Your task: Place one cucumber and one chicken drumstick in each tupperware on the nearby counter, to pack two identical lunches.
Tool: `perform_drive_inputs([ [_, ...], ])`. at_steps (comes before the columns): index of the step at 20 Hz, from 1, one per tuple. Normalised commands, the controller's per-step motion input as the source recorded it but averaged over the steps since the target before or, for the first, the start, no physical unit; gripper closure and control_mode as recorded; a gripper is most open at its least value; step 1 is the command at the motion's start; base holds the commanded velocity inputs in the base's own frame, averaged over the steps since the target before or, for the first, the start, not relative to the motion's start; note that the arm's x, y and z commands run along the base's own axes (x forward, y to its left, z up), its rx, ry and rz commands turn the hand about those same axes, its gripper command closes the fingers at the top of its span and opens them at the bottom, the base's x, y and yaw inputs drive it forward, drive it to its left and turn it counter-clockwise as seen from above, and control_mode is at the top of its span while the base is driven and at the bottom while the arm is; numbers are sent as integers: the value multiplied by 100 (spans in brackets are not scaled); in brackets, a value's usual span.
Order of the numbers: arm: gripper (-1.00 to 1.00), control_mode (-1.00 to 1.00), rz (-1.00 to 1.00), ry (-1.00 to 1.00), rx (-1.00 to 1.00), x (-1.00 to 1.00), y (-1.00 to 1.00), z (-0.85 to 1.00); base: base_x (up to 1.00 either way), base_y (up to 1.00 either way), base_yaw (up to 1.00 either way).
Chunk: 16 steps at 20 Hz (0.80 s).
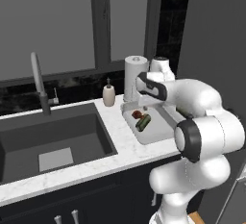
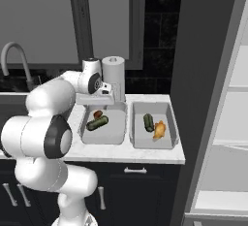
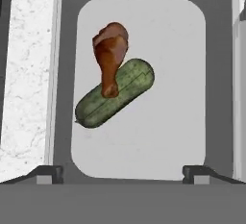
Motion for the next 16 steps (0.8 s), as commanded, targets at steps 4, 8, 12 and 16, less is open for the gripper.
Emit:
perform_drive_inputs([
  [4,-100,-100,0,0,0,-100,-55,27,0,0,0],
  [8,-100,-100,0,0,0,-100,-30,16,0,0,0],
  [12,-100,-100,0,-4,1,-100,-3,30,0,0,0],
  [16,-100,-100,0,-4,1,-95,0,54,0,0,0],
])
